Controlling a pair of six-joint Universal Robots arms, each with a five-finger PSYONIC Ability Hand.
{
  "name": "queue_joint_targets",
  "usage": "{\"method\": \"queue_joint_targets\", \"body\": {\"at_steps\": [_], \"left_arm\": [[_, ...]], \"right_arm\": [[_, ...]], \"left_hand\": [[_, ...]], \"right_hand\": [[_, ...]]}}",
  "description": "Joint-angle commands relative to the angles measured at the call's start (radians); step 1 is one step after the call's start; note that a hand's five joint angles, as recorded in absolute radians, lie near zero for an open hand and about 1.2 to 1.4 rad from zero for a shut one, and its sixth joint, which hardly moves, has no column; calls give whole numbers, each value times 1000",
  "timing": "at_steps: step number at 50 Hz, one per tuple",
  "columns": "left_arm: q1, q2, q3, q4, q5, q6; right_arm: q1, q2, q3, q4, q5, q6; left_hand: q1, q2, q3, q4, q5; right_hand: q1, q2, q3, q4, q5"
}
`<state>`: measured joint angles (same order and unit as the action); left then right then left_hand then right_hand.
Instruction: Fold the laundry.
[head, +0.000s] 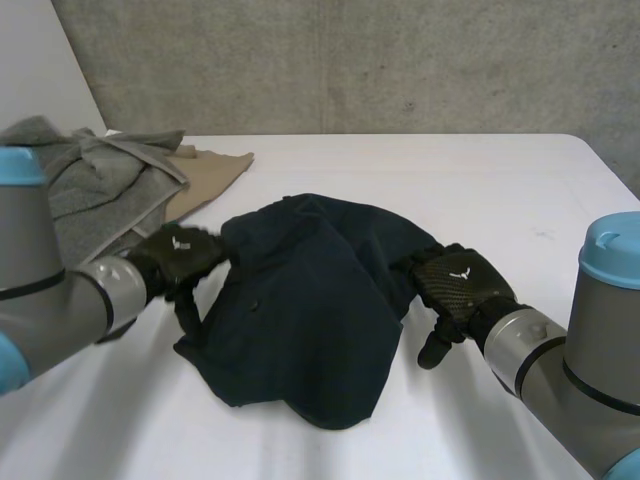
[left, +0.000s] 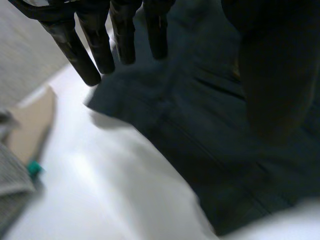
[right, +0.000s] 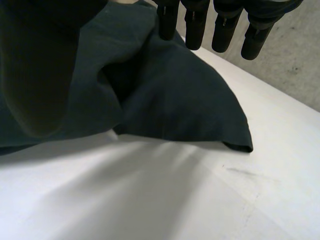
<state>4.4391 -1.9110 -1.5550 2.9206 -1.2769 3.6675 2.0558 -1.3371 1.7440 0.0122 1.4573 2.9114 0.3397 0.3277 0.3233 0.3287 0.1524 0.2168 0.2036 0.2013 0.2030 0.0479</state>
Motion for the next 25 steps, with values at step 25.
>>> {"method": "queue_joint_targets", "body": {"at_steps": [25], "left_arm": [[-14, -97, -25, 178, -127, 49]], "right_arm": [[-48, -22, 129, -49, -64, -35]], "left_hand": [[1057, 1069, 1073, 1068, 1069]], "right_hand": [[-42, -29, -27, -28, -48]]}}
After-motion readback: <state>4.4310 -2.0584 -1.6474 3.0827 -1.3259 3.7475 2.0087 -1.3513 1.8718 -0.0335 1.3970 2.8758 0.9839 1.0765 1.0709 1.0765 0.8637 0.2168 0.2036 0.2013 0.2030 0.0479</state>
